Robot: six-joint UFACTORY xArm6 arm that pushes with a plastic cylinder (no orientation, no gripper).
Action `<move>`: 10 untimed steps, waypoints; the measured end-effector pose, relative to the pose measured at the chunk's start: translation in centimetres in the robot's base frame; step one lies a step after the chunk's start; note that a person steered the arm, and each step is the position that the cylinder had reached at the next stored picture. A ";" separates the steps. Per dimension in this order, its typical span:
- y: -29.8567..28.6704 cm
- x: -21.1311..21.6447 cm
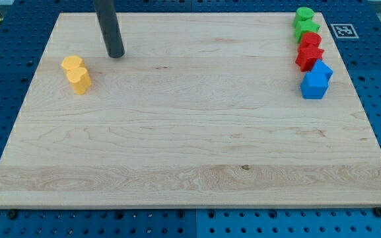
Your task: Push the yellow blocks slightly towards down
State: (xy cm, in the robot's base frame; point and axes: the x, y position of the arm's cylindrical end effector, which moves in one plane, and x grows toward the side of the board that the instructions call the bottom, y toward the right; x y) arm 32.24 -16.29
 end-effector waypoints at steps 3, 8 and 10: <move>-2.6 2.5; -6.0 3.4; -5.7 5.1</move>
State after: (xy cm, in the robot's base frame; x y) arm 37.29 -21.98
